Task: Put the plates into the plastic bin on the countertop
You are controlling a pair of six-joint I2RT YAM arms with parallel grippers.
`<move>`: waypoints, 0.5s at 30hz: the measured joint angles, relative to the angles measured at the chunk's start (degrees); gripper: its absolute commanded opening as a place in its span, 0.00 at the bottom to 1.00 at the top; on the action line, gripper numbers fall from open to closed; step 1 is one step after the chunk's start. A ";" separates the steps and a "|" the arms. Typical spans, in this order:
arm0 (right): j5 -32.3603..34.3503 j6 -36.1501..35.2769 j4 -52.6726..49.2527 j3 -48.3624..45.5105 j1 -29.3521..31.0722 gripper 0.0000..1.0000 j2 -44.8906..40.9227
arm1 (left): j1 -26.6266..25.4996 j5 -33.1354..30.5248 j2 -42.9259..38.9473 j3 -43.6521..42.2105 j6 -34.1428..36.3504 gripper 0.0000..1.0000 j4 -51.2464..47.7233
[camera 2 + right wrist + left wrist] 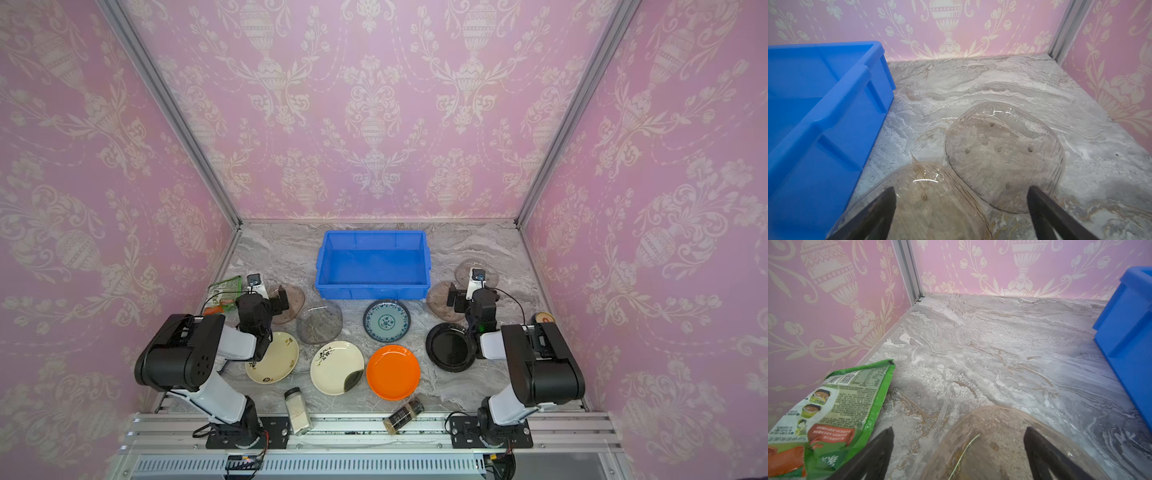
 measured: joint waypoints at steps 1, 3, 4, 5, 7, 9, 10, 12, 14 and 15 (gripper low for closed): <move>-0.17 -0.02 0.00 0.00 0.00 1.00 -0.02 | 0.00 0.00 0.00 0.00 0.00 0.99 0.00; -0.28 0.00 0.02 0.00 0.00 1.00 0.00 | 0.00 0.00 0.00 0.00 0.00 0.99 0.00; -0.31 0.00 0.02 0.00 0.00 1.00 -0.02 | 0.00 0.00 0.00 0.00 0.00 0.99 0.00; -0.28 0.00 0.02 0.00 0.00 1.00 0.00 | 0.00 0.00 0.00 0.00 0.00 0.99 0.00; -0.28 -0.02 0.02 0.00 0.00 1.00 -0.02 | 0.00 0.00 0.00 0.00 0.00 0.99 0.00; -0.28 -0.02 0.02 0.00 0.00 1.00 -0.02 | 0.00 0.00 0.00 0.00 0.00 0.99 0.00; -0.31 -0.02 0.02 0.00 0.00 1.00 -0.02 | 0.00 0.00 0.00 0.00 0.00 0.99 0.00; -0.28 -0.02 0.02 0.00 0.00 1.00 -0.02 | 0.00 0.00 0.00 0.00 0.00 0.99 0.00; -0.28 -0.02 0.02 0.00 0.00 1.00 -0.02 | 0.00 0.00 0.00 0.00 0.00 0.99 0.00; -0.28 0.00 0.02 0.00 0.00 1.00 -0.02 | 0.00 0.00 0.00 0.00 0.00 0.99 0.00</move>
